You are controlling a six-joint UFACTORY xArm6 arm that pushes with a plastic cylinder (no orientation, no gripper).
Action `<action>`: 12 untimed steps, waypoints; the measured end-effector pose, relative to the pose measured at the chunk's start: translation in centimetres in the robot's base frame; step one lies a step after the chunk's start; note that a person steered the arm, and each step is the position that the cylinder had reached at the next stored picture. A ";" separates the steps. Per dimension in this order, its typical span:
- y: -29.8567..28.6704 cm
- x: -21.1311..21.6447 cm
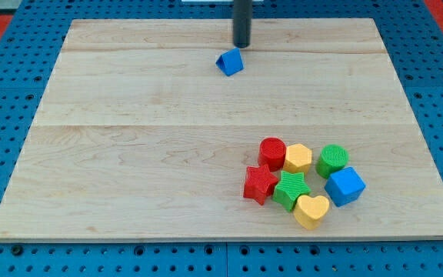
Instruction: Push the blue triangle into the red circle
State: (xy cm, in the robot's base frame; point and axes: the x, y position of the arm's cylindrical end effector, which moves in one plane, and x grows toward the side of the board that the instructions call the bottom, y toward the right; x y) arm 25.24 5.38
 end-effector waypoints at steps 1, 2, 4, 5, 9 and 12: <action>6.5 3.9; 13.3 8.1; -4.0 3.1; -15.6 1.5; -20.1 1.3; -16.7 19.6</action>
State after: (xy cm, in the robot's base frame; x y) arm 44.85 -11.30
